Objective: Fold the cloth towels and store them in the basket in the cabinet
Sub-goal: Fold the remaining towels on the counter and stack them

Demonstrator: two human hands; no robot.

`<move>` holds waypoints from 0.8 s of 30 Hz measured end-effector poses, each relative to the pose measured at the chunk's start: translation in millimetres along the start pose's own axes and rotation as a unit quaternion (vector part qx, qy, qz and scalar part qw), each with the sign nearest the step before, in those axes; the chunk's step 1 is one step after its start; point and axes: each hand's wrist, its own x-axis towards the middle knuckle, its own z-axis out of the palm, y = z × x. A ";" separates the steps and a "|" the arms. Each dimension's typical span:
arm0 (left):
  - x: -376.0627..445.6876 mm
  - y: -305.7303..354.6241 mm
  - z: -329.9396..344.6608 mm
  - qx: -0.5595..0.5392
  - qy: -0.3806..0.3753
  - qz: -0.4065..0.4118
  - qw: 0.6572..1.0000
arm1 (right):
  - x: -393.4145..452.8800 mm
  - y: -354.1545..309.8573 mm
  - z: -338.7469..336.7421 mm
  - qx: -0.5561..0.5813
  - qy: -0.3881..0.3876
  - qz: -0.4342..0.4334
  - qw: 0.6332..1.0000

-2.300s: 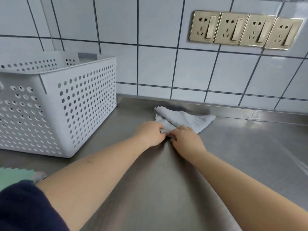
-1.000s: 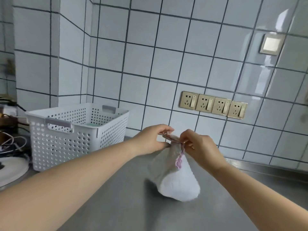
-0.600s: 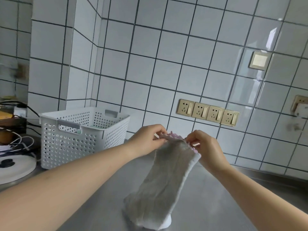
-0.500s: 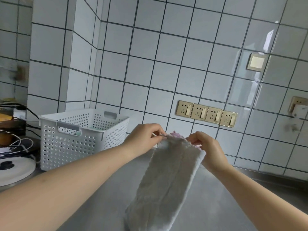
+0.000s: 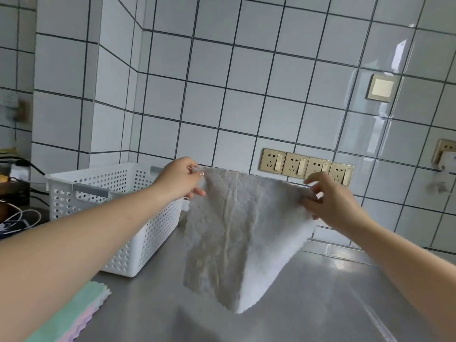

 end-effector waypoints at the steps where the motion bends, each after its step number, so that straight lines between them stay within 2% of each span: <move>1: 5.1 -1.8 -1.1 0.004 -0.009 -0.012 1.000 | 7.8 5.8 -2.4 -0.070 -0.028 -0.003 0.997; 3: 17.3 -7.7 0.3 0.020 -0.023 -0.024 0.999 | 22.1 14.8 -2.1 -0.214 -0.069 -0.008 0.974; 6: 36.0 -16.2 8.1 0.056 -0.016 -0.011 0.998 | 40.6 22.8 5.0 -0.275 -0.076 0.025 0.958; 10: 50.7 -21.1 19.5 0.075 0.044 0.027 0.996 | 56.6 32.7 9.4 -0.187 0.032 0.062 0.980; 13: 45.2 -24.2 20.4 0.062 0.065 0.055 0.994 | 44.0 39.2 11.5 -0.107 0.062 0.044 0.991; 19: -15.3 -55.4 13.4 0.148 0.091 0.109 0.979 | -33.0 46.6 31.6 -0.018 -0.003 0.039 0.999; 21: -45.0 -71.7 14.7 0.127 0.062 0.101 0.985 | -62.6 51.2 43.0 -0.004 -0.037 0.056 0.998; 24: -97.6 -95.0 15.9 0.112 -0.010 0.036 0.993 | -112.3 55.2 58.9 0.014 -0.091 0.085 0.992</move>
